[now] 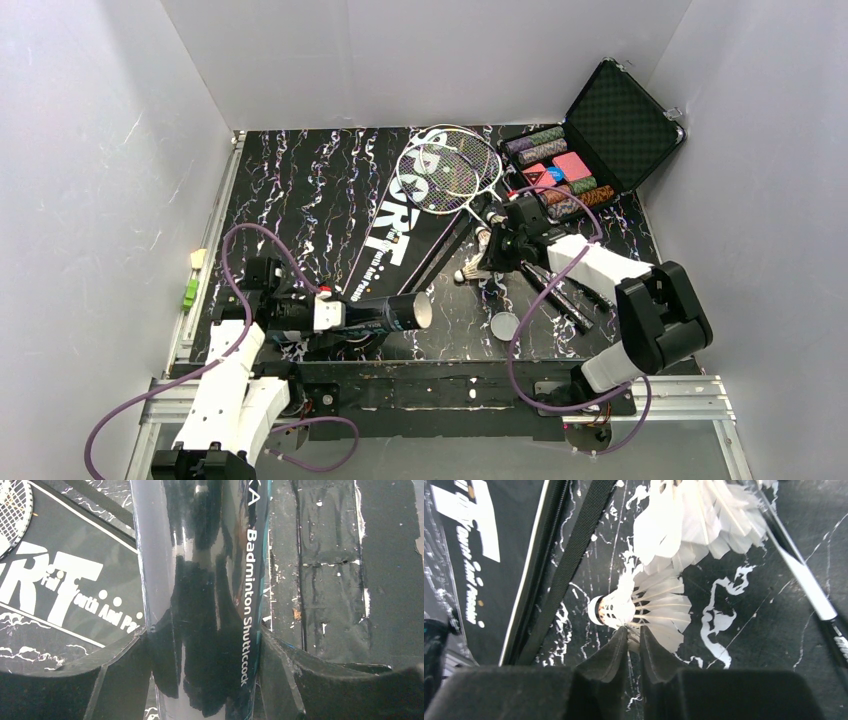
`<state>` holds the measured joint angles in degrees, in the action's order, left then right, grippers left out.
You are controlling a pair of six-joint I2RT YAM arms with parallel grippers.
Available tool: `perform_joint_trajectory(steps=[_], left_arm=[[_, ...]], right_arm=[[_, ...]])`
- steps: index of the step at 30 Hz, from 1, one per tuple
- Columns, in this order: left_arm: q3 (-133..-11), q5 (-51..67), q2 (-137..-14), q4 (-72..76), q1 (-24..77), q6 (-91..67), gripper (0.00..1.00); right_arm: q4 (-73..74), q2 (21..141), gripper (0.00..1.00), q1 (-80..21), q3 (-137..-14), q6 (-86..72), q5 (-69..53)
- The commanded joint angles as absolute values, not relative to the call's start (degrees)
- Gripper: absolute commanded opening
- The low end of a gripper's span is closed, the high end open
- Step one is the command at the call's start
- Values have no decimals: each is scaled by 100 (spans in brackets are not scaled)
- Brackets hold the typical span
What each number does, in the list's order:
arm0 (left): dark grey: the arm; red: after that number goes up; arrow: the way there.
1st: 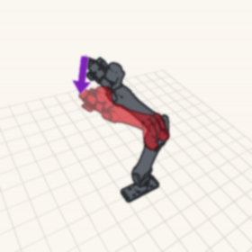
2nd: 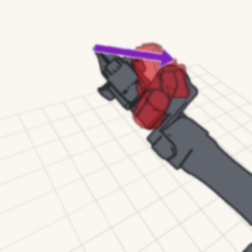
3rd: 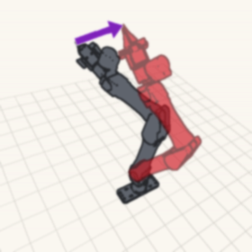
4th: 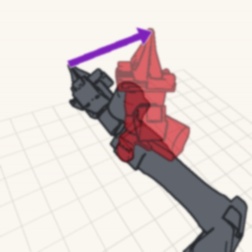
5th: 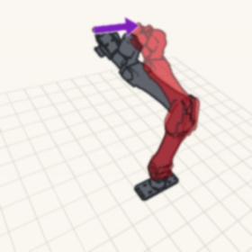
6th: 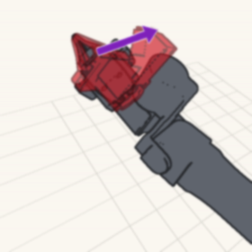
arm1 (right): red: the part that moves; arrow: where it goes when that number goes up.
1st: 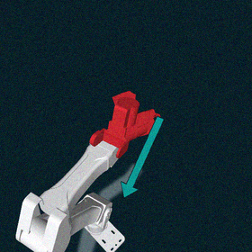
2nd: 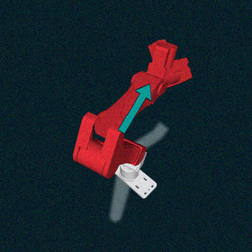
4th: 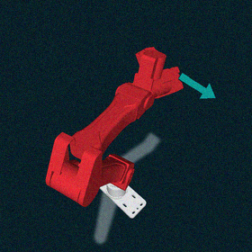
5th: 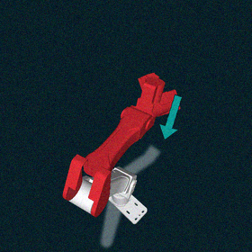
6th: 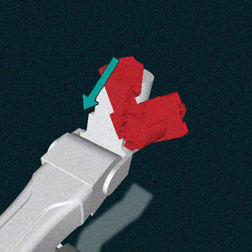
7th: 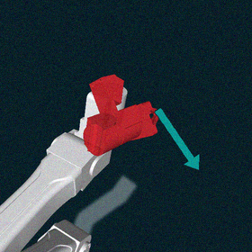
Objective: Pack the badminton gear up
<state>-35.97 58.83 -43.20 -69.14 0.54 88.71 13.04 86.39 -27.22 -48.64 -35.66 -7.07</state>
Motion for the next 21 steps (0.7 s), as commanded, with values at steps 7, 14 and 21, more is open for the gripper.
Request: perform_joint_trajectory(steps=[7, 14, 21], left_arm=[[-3333, 5831, -4206, -5972, 64, 7817, 5], [-3141, 5625, -4214, -5402, 57, 7092, 2], [-3165, 5450, -4471, -4906, 58, 6587, 1]], right_arm=[[1206, 7337, 5, -2800, -4532, -3830, -1170], [1888, 5666, 5, -3012, -4667, -4040, -1547], [2373, 4341, 6, -3478, -4899, -4555, -1336]])
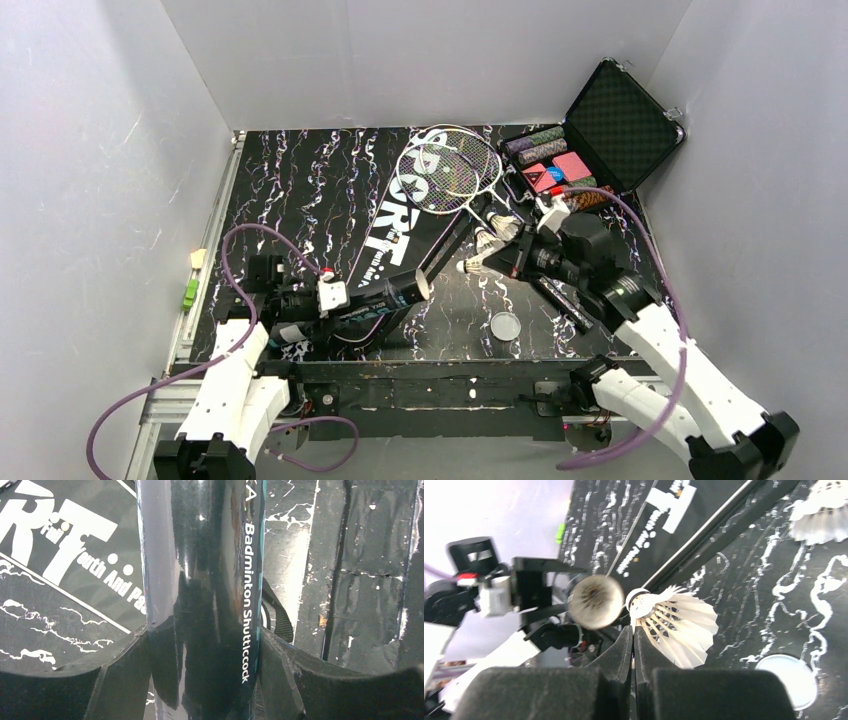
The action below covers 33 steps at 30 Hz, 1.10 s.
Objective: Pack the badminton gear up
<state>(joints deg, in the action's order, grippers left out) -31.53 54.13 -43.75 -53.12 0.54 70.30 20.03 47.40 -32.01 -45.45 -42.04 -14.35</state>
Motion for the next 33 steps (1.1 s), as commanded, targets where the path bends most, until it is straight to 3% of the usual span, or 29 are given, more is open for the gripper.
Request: perform_joint_trajectory(steps=[1, 11, 33], left_arm=[[-3183, 5460, -4501, -4883, 57, 6562, 1], [-3209, 5702, -4300, -5005, 59, 6714, 1], [-3393, 6223, -4234, -5409, 60, 7168, 2]], right_arm=[[2383, 4314, 6, -3588, -4952, -4626, -1273], [2032, 5358, 6, -4601, -5704, -4585, -848], [1347, 6205, 6, -5289, -5723, -4873, -956]])
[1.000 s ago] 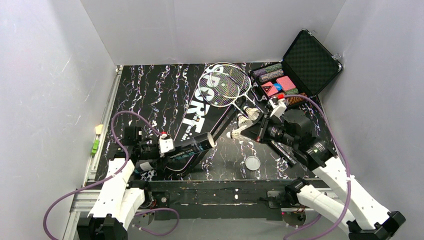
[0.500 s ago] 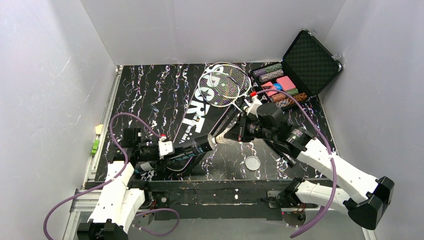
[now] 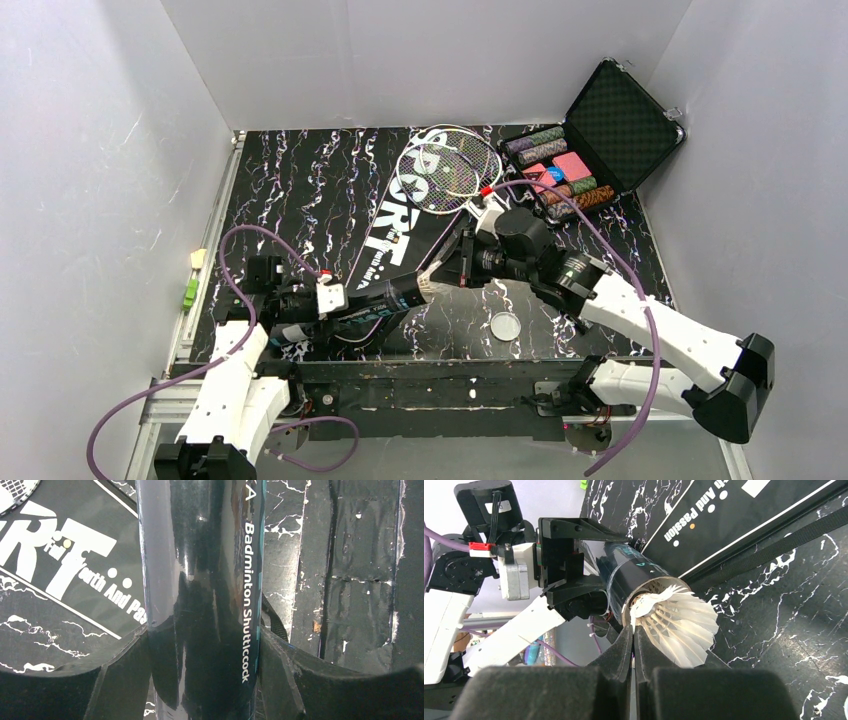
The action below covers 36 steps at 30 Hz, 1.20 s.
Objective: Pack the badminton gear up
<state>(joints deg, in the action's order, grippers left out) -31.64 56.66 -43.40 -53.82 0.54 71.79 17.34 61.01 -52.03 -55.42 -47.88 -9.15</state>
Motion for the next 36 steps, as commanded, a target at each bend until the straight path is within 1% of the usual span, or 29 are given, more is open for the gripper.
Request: perform_joint_trajectory(steps=[1, 6, 7, 8, 10, 12, 14, 19, 25, 31, 33, 35, 36], left_arm=[[-3399, 6294, -4222, -5442, 65, 7178, 2], [-3476, 6496, -4175, -5524, 59, 7156, 2], [-3492, 6503, -4183, -5538, 61, 7165, 2], [-3497, 6504, -4188, -5559, 58, 7168, 2], [-3522, 6504, -4205, -5624, 61, 7237, 2], [-3535, 6503, -4229, -5707, 62, 7313, 2], [-3544, 6480, -4238, -5756, 58, 7358, 2], [-3529, 6491, -4235, -5849, 58, 7443, 1], [-3584, 6535, -4253, -5892, 64, 7454, 1], [-3672, 6588, -4212, -5961, 56, 7430, 1], [-3681, 6614, -4190, -5963, 57, 7418, 1], [-3696, 6630, -4183, -5966, 62, 7410, 1], [-3706, 6635, -4191, -5968, 54, 7412, 1]], right_arm=[[1345, 6249, 6, -5303, -5732, -4878, -970], [1059, 6398, 6, -5347, -5673, -5003, -1190], [975, 6431, 8, -5344, -5666, -5043, -1259], [894, 6460, 13, -5350, -5659, -5090, -1325], [611, 6501, 30, -5344, -5587, -5156, -1532], [387, 6453, 43, -5344, -5488, -5239, -1690], [341, 6327, 49, -5337, -5405, -5289, -1680], [738, 5779, 53, -5093, -5377, -5247, -1620], [1304, 5268, 63, -4647, -5463, -5021, -1690], [1910, 5182, 65, -4378, -5372, -4714, -1387], [1957, 5308, 70, -4377, -5287, -4659, -1377], [1960, 5478, 79, -4377, -5207, -4627, -1480], [1912, 5548, 80, -4376, -5171, -4636, -1571]])
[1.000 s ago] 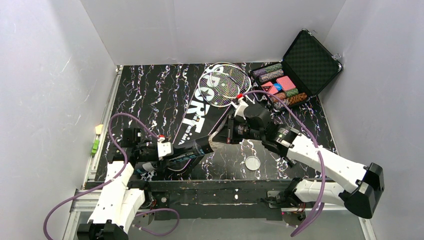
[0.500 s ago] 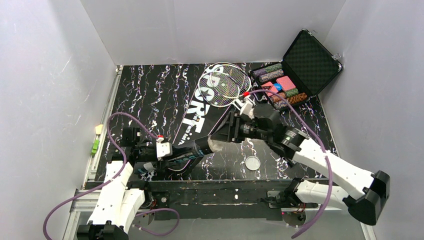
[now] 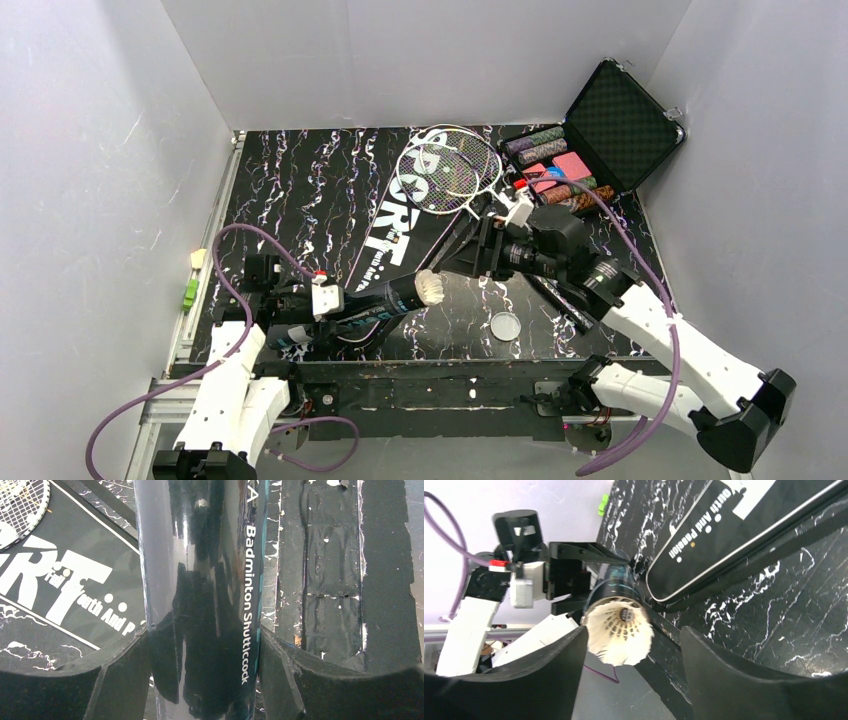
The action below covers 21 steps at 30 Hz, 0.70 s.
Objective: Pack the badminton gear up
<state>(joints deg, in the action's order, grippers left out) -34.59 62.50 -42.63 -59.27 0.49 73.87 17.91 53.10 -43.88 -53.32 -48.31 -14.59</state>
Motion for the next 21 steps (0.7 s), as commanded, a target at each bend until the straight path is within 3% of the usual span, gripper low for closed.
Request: perform_joint_trajectory(steps=[1, 21], left_arm=[[-3720, 6651, -4200, -5962, 58, 7410, 1], [-3903, 6984, -4350, -5985, 61, 7337, 2]], right_arm=[[1818, 5602, 81, -4377, -5117, -4688, -1664], [1384, 6498, 81, -4888, -5206, -4759, -1813]])
